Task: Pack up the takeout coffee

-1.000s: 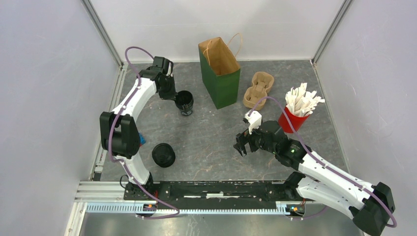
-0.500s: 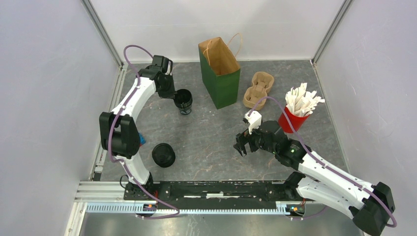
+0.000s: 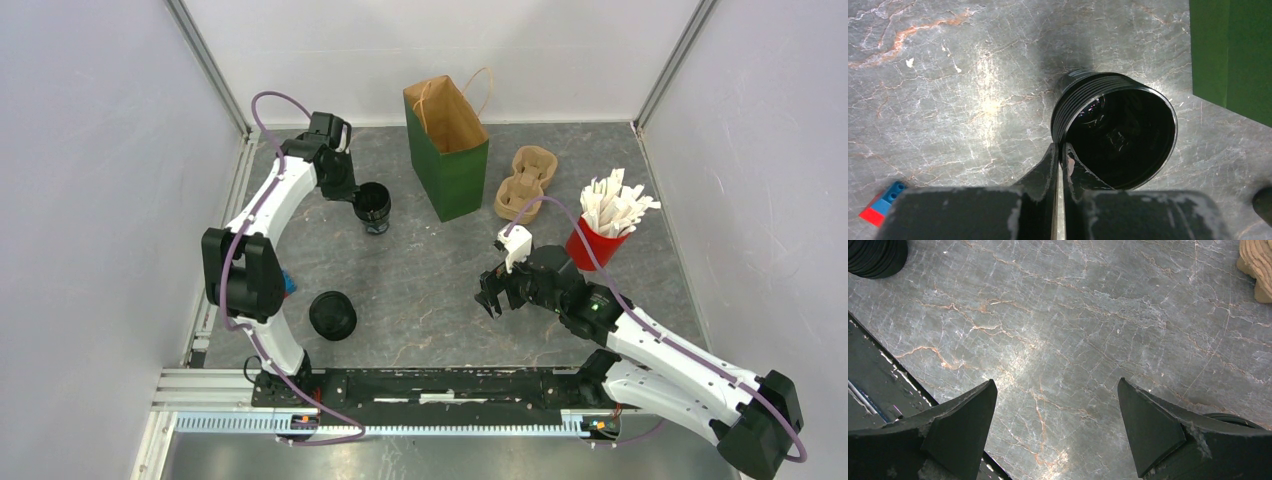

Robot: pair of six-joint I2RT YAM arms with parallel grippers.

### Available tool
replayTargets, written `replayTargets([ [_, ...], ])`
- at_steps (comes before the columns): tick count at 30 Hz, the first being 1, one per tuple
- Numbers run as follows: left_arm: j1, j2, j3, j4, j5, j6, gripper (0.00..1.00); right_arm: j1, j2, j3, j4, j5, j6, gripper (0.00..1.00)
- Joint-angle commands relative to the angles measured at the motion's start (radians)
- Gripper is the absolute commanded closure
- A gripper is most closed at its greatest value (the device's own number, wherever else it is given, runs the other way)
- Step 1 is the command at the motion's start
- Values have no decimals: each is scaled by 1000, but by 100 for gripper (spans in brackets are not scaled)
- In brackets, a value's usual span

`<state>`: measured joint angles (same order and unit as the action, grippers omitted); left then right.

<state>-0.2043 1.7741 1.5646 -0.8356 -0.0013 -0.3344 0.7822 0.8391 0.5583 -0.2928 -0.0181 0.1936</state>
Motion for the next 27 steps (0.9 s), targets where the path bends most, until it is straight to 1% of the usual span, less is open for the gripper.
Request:
replayTargets([
  [1, 5, -2, 66, -11, -8, 1, 87, -3, -13, -3, 27, 12, -9, 2],
  [2, 5, 1, 69, -15, -6, 5, 86, -3, -13, -4, 29, 12, -9, 2],
  [3, 5, 2, 72, -20, -5, 8, 88, -3, -13, -5, 30, 12, -7, 2],
  [4, 5, 2, 72, -20, -3, 11, 96, -3, -10, -3, 30, 12, -7, 2],
  [5, 5, 2, 71, -22, -3, 13, 98, -3, -9, -2, 29, 12, -7, 2],
  [10, 5, 3, 70, -22, -3, 11, 98, -4, -11, -1, 30, 12, -6, 2],
  [12, 5, 6, 74, -24, -3, 15, 97, -3, -13, -1, 29, 12, -6, 2],
  [14, 5, 7, 75, -29, -3, 17, 89, -3, -16, -4, 29, 12, -5, 2],
  [15, 5, 7, 74, -30, -3, 19, 87, -4, -16, -5, 28, 12, -5, 2],
  [18, 5, 7, 72, -31, -3, 23, 87, -4, -15, -3, 29, 12, -4, 2],
  [19, 5, 7, 71, -31, -3, 24, 90, -3, -16, -3, 29, 12, -5, 2],
  [20, 5, 7, 71, -31, -3, 26, 97, -3, -16, -3, 29, 12, -5, 2],
  [23, 5, 9, 73, -34, -3, 28, 98, -3, -18, -3, 29, 12, -4, 2],
  [24, 5, 9, 76, -38, -3, 29, 93, -3, -19, -3, 29, 12, -4, 2],
  [26, 5, 10, 80, -43, -19, 30, 73, -3, -19, -3, 27, 12, -4, 2],
  [27, 5, 11, 80, -45, -24, 32, 72, -3, -21, -4, 27, 12, -5, 2],
])
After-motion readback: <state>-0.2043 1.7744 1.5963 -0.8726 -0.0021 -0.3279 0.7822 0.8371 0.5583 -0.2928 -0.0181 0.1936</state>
